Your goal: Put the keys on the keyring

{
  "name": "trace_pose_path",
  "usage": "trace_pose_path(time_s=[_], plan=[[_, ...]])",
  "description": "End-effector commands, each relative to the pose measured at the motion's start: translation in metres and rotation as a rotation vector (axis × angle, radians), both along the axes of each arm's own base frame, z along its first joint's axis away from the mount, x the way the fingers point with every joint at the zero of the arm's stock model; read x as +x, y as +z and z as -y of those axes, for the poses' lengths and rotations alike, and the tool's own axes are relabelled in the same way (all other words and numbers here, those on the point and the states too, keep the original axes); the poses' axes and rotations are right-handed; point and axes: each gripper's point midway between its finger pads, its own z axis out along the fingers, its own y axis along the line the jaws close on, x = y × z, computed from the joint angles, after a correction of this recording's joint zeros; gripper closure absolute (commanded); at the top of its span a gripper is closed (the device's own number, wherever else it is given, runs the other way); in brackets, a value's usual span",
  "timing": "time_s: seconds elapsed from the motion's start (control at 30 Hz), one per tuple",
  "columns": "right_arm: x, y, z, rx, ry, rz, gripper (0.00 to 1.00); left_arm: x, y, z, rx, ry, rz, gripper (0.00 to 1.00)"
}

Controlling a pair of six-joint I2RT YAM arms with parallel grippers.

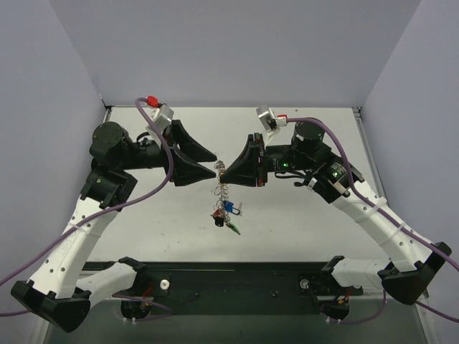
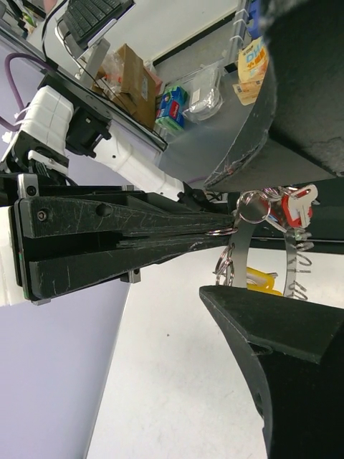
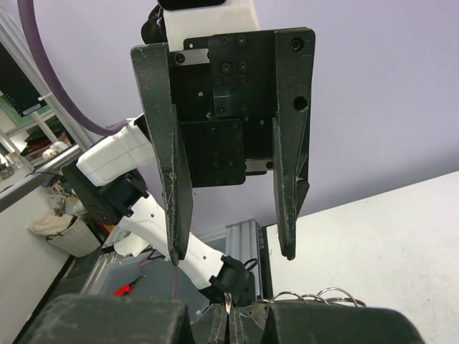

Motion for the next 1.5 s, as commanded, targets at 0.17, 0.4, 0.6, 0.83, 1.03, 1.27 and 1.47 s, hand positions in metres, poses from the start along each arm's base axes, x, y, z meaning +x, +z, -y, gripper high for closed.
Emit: trace_pose_path(time_s=[0.17,0.4,0.6,0.83,1.03,1.27,1.47], plan=[[-0.002,0.026,0.0,0.078,0.025,0.086,1.0,0.004,-0.008,0.001,0.046,0.013,0.001,0.38],[-0.001,0.026,-0.003,0.08,0.029,0.077,1.0,0.007,-0.015,0.003,0.073,0.029,-0.006,0.44],[-0.001,0.024,-0.005,0.078,0.037,0.071,1.0,0.009,-0.02,0.003,0.087,0.035,-0.014,0.56],[-0.003,0.024,-0.006,0.078,0.045,0.071,1.0,0.01,-0.03,0.006,0.121,0.038,-0.022,0.57],[-0.005,0.026,-0.006,0.079,0.06,0.074,1.0,0.011,-0.041,0.01,0.179,0.055,-0.024,0.5],[-0.012,0.028,-0.008,0.081,0.106,0.077,1.0,0.012,-0.051,0.016,0.216,0.051,-0.036,0.55],[-0.021,0.034,-0.005,0.095,0.151,0.081,1.0,0.013,-0.053,0.017,0.203,0.051,-0.039,0.63]])
